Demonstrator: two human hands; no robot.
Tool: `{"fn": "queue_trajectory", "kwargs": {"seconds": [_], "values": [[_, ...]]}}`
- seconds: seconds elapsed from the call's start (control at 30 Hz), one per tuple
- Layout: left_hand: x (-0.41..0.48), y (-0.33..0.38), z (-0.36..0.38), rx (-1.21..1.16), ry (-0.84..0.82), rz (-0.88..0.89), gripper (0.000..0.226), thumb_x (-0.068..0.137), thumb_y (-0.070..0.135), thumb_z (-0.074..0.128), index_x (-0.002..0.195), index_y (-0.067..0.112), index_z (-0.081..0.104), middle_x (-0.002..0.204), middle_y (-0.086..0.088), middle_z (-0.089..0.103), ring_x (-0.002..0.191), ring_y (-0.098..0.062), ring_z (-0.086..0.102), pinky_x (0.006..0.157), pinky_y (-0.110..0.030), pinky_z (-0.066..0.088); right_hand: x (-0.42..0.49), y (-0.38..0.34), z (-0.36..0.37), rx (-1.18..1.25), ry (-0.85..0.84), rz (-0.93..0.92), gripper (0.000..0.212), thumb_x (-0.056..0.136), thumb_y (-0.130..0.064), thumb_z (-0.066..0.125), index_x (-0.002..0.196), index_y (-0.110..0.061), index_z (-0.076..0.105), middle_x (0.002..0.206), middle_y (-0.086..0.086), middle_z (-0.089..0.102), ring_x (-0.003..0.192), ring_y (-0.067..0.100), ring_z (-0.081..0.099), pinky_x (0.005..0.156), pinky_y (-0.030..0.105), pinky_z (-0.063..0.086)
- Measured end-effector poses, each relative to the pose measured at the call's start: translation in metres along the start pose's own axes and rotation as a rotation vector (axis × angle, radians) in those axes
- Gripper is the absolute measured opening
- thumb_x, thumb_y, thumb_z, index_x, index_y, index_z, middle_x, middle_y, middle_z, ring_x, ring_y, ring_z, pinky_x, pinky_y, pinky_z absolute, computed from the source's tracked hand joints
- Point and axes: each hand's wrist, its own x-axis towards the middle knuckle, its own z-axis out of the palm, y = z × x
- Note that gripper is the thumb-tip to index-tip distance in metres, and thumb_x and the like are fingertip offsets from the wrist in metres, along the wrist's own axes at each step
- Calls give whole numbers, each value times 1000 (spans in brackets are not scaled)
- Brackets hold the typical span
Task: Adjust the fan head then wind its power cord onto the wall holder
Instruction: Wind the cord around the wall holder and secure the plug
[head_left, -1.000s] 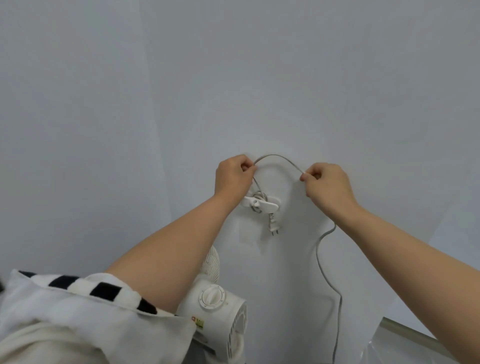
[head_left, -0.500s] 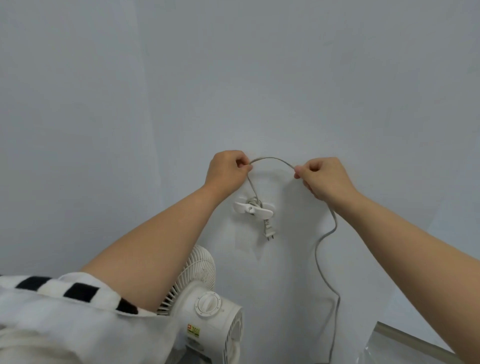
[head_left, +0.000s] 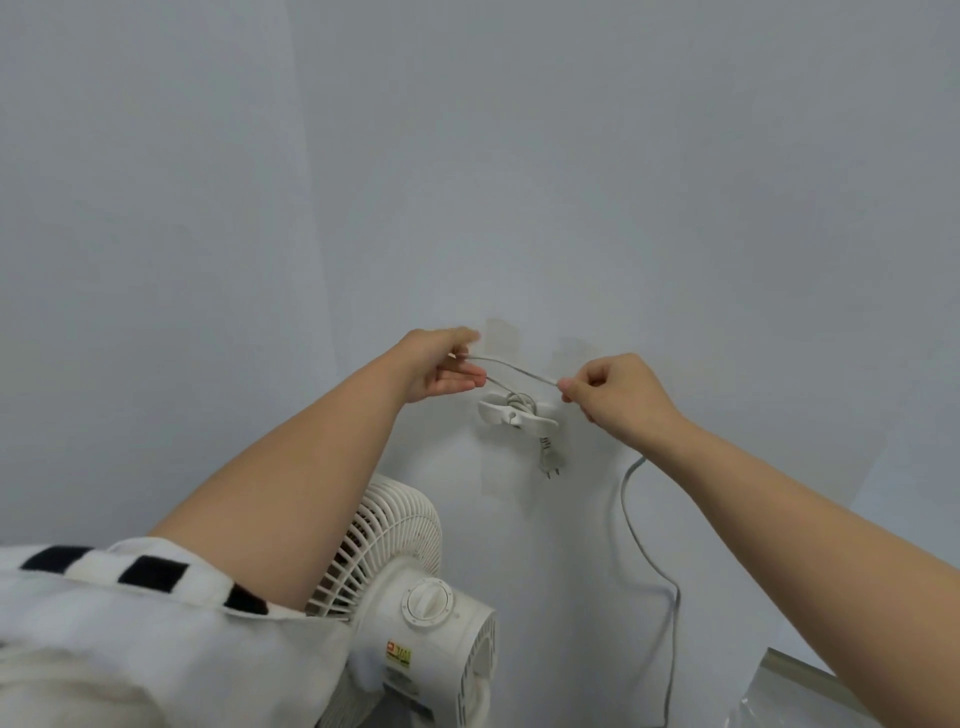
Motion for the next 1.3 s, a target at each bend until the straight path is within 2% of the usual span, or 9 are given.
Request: {"fn": "queue_trajectory", "kwargs": {"seconds": [0.07, 0.17, 0.4, 0.5, 0.67, 0.83, 1.1, 1.2, 1.3], "values": [[3, -3, -1, 21, 10, 7, 10, 89, 7, 58, 80, 4, 53, 57, -11, 66, 46, -13, 66, 50, -19, 55, -1, 2, 4, -11, -6, 7, 25, 90, -23, 60, 74, -5, 68, 42, -9, 51, 48, 4, 43, 51, 19, 32], [12, -7, -6, 72, 66, 91, 17, 86, -11, 54, 82, 6, 53, 71, -13, 57, 46, -11, 60, 42, -17, 52, -3, 8, 11, -53, -30, 14, 26, 88, -23, 62, 73, -3, 67, 50, -3, 48, 48, 8, 41, 50, 21, 32], [32, -33, -4, 440, 254, 301, 22, 82, -5, 61, 63, 6, 56, 58, -12, 60, 33, -8, 54, 39, -18, 48, -7, 20, 31, -161, -61, 1, 21, 87, -22, 63, 71, -9, 66, 54, -3, 49, 51, 9, 43, 49, 22, 33], [40, -50, -3, 553, 307, 367, 25, 80, -3, 62, 60, 11, 55, 57, -8, 60, 41, -13, 55, 39, -18, 46, -10, 26, 37, -185, -66, 12, 21, 87, -20, 63, 71, -9, 70, 52, -7, 52, 50, 8, 46, 49, 20, 34], [46, -74, -3, 854, 309, 411, 20, 80, 14, 64, 62, 20, 56, 78, -3, 69, 80, -24, 63, 77, -34, 52, -13, 35, 42, -222, -103, 54, 23, 86, -20, 63, 66, -9, 68, 52, -8, 55, 54, 10, 51, 50, 20, 38], [42, -95, 9, 929, 330, 424, 10, 86, 18, 58, 75, 18, 57, 92, -7, 67, 89, -27, 59, 69, -32, 41, -16, 43, 39, -320, -167, 114, 36, 85, -23, 63, 50, -14, 60, 43, -2, 54, 44, 8, 47, 46, 20, 32], [38, -123, 45, 645, 526, 274, 14, 91, 23, 52, 80, 16, 57, 99, -7, 63, 91, -29, 59, 67, -31, 40, -21, 62, 33, -401, -264, 224, 29, 76, -10, 56, 48, -9, 62, 39, -2, 58, 34, 9, 48, 40, 17, 40], [35, -126, 51, 509, 524, 218, 20, 90, 21, 54, 70, 16, 54, 92, -7, 66, 86, -28, 59, 67, -28, 38, -23, 68, 33, -350, -410, 291, 21, 79, -6, 52, 61, -6, 62, 54, 3, 65, 41, 11, 53, 39, 18, 42], [38, -127, 54, 293, 493, 142, 31, 85, 14, 58, 55, 18, 50, 71, -8, 66, 76, -31, 66, 73, -33, 54, -26, 72, 35, -262, -486, 322, 17, 86, -6, 51, 71, -8, 60, 60, 3, 65, 46, 11, 53, 43, 20, 43]]}}
